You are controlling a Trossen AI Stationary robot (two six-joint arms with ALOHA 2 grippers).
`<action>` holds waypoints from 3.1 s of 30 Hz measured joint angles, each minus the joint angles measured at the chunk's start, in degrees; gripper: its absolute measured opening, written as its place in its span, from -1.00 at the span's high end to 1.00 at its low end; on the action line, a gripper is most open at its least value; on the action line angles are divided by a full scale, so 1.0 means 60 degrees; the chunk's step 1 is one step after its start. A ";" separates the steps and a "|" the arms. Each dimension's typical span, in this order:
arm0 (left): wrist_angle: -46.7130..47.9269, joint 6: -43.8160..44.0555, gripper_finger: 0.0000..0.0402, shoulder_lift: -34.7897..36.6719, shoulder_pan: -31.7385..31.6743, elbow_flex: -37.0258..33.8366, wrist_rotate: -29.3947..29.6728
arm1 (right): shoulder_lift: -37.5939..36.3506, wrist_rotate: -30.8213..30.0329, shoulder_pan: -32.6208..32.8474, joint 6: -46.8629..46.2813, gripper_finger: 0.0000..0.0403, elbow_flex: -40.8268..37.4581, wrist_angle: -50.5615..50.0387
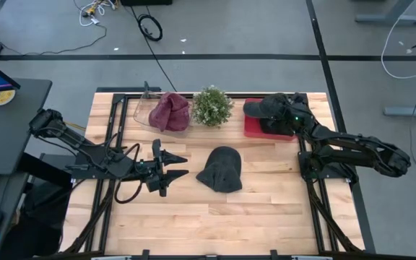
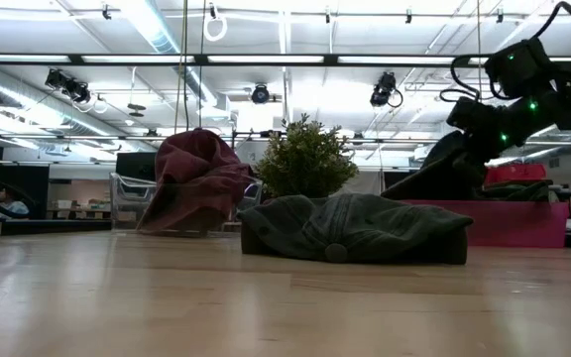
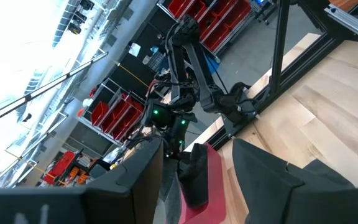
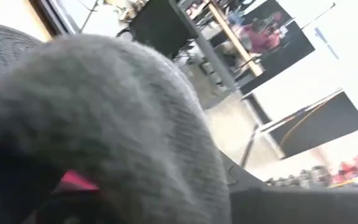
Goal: Pick & Place hat
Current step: Put the right black cap into the pink bin
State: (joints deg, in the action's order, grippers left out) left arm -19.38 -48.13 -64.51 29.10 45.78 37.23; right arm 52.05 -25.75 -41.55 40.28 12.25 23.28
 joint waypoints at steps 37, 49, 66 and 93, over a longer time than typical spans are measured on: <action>0.0157 0.0173 0.02 0.0004 -0.0004 0.0000 -0.0004 | -0.1030 -0.1626 0.0846 -0.4749 1.00 -0.0004 -0.3041; 0.0153 0.0206 0.02 0.0000 0.0000 0.0000 -0.0004 | -0.1030 -0.0700 0.0974 -0.4813 1.00 0.0000 -0.4392; 0.0229 0.0165 0.02 0.0004 -0.0004 0.0000 -0.0004 | -0.1023 -0.3010 0.2005 -0.1713 0.98 0.0000 -0.4479; 0.0450 0.0165 0.02 0.0004 0.0000 0.0000 -0.0004 | -0.1027 -0.1808 0.1951 -0.1368 -0.14 0.0000 -0.3763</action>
State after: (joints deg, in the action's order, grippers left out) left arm -16.68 -47.13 -64.49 29.10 45.78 37.21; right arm 45.89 -36.60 -29.84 32.07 12.25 0.70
